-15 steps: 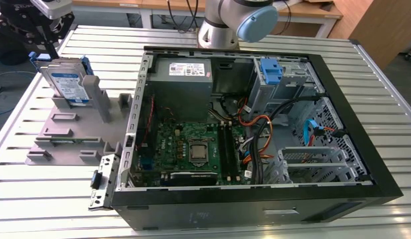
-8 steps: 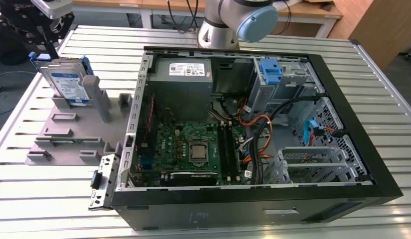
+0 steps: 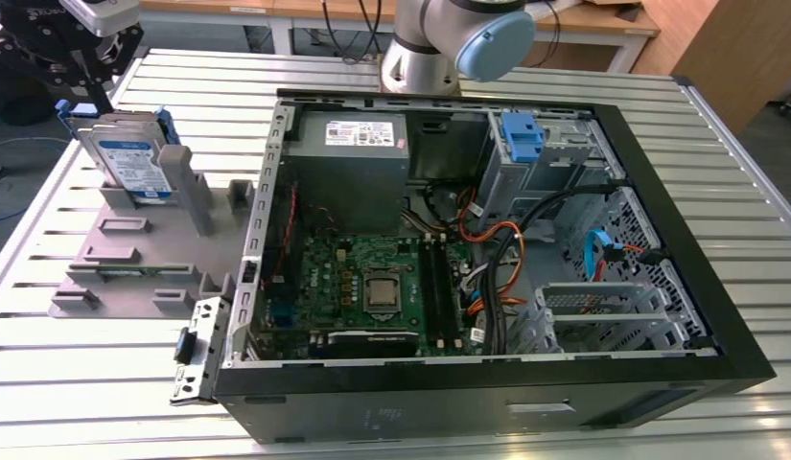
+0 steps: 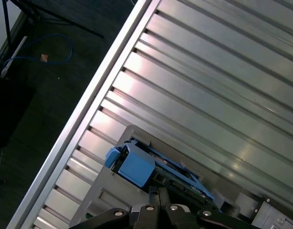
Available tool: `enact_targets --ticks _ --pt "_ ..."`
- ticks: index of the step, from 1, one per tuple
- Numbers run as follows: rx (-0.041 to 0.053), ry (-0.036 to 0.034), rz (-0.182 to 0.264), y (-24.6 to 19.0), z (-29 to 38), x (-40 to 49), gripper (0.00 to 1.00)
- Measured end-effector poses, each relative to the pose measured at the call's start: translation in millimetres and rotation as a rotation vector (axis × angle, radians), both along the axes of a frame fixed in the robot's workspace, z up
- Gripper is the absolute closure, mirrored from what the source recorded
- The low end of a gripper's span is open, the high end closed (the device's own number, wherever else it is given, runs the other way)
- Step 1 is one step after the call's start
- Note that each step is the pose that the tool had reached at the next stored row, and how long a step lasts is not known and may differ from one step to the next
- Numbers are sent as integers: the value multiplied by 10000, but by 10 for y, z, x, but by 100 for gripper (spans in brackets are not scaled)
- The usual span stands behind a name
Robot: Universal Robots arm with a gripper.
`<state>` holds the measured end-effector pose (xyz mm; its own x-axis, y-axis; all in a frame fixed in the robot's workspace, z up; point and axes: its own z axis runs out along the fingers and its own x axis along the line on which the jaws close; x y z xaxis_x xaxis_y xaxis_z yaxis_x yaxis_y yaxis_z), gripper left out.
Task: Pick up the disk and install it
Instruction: 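Pick up the disk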
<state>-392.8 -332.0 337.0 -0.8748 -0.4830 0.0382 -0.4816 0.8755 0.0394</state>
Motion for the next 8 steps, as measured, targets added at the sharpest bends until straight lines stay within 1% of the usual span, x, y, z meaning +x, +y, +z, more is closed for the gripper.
enact_targets --ticks 8 --pt "0 0 257 0 0 0 89"
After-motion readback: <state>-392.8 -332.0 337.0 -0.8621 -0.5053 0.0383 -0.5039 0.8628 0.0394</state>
